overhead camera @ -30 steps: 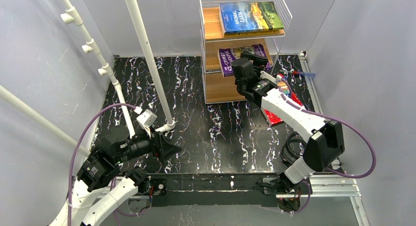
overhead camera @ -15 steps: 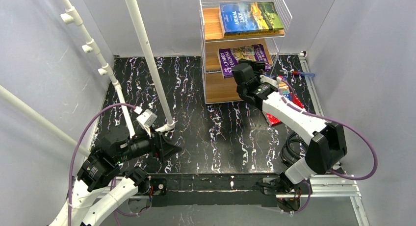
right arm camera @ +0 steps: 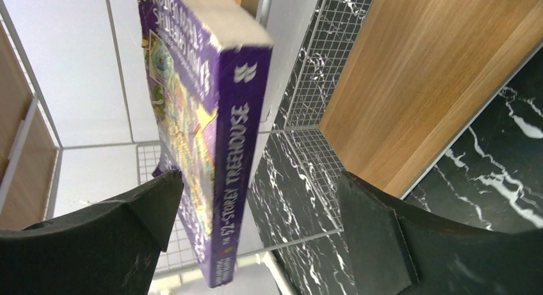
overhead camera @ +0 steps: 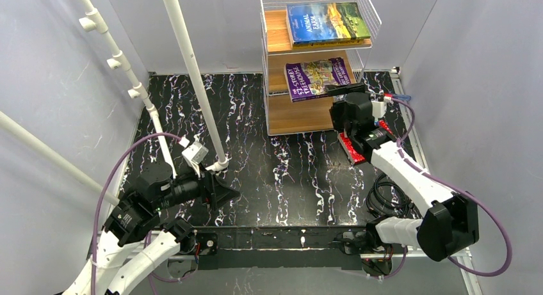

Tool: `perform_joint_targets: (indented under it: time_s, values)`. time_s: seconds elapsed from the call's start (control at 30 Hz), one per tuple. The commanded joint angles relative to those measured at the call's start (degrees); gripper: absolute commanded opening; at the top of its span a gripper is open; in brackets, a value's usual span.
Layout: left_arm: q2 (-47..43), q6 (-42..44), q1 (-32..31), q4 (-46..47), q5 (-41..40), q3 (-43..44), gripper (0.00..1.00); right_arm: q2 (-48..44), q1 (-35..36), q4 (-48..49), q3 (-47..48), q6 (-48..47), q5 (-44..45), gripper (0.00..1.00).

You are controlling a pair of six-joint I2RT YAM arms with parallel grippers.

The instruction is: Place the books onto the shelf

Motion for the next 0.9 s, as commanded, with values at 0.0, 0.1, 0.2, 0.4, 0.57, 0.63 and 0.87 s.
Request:
perform_joint_targets:
  time_s: [0.0,0.1,0.2,0.4,0.57,0.63,0.87]
  values:
    - [0.93,1.09,-0.19,1.47,1.4,-0.28,0.63,-1.44,-5.51,14.32,-3.86,-9.98,-16.47,0.99]
    - [1.6,1.21,-0.19,1.88,1.75,-0.11,0.63,-1.77,-7.56,18.6,-5.71,-11.68,-21.4,0.97]
    - [2.05,1.24,-0.19,2.19,1.84,0.11,0.64,-2.11,-8.28,19.91,-6.94,-12.51,-24.13,0.94]
    - [3.14,1.49,-0.16,2.73,2.19,-0.11,0.64,-2.24,-8.48,25.86,-9.89,-10.62,-27.07,0.79]
    - [2.96,1.49,-0.19,2.85,2.02,-0.43,0.63,-3.06,-8.55,28.32,-12.26,-8.43,-27.63,0.62]
    - [2.87,1.48,-0.19,2.87,2.13,-0.61,0.64,-3.63,-8.54,28.82,-12.83,-8.18,-27.31,0.56]
    - [2.96,1.23,-0.19,3.0,2.15,-0.75,0.64,-2.86,-8.91,32.49,-14.16,-6.75,-26.21,0.56]
